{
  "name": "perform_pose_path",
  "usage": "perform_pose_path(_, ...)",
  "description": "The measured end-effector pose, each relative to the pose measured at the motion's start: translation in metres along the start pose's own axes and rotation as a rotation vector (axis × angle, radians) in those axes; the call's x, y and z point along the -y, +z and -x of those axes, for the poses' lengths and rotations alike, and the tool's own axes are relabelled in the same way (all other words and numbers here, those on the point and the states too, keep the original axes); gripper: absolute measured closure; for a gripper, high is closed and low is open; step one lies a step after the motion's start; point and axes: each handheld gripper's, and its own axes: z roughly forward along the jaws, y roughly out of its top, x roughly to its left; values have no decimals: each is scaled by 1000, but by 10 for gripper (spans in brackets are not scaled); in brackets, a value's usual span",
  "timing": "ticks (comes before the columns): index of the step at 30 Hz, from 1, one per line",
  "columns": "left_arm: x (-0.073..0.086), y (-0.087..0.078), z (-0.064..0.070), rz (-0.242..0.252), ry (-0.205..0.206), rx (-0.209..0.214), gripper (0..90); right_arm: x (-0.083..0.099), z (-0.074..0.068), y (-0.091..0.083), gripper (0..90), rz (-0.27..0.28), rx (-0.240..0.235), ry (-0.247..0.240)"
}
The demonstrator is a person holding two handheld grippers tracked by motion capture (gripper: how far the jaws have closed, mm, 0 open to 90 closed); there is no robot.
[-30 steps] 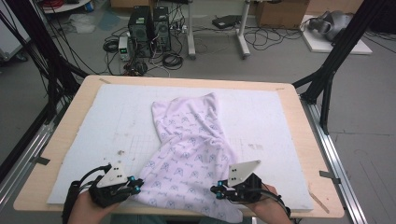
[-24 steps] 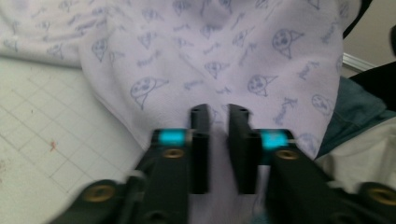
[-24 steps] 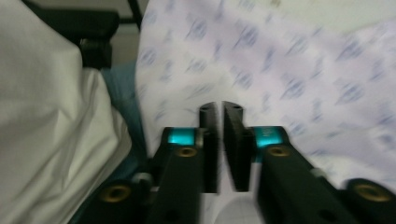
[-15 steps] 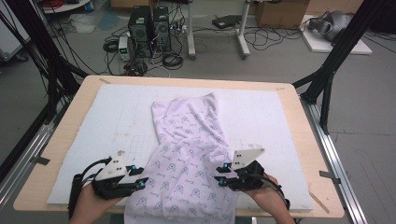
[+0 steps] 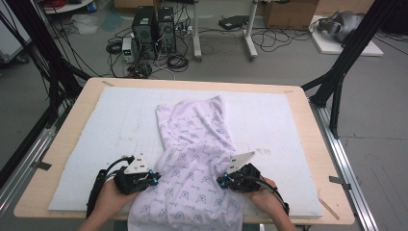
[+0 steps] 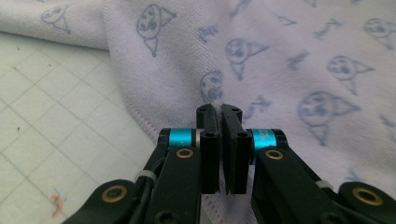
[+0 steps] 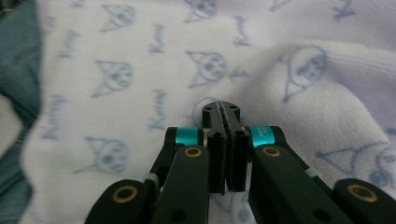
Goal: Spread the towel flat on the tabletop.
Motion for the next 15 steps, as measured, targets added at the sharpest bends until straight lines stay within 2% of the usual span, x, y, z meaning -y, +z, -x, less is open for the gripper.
perform_pose_path(3,7,-20,10,28,3,-10,861,-2,-13,-8,898,29,-21,-24)
perform_pose_path(7,15,-51,23,46,1,-14,861,-4,-30,-20,898,82,-52,-44)
perform_pose_path(9,17,-67,31,50,4,-14,861,-7,-39,-24,898,92,-64,-62)
perform_pose_path(11,17,-80,40,62,8,1,861,-10,-48,-29,898,99,-88,-78)
perform_pose_path(14,14,-94,54,82,29,48,849,-14,-60,-39,890,131,-131,-106)
perform_pose_path(15,12,-95,55,86,34,59,808,-15,-61,-43,824,145,-136,-107)
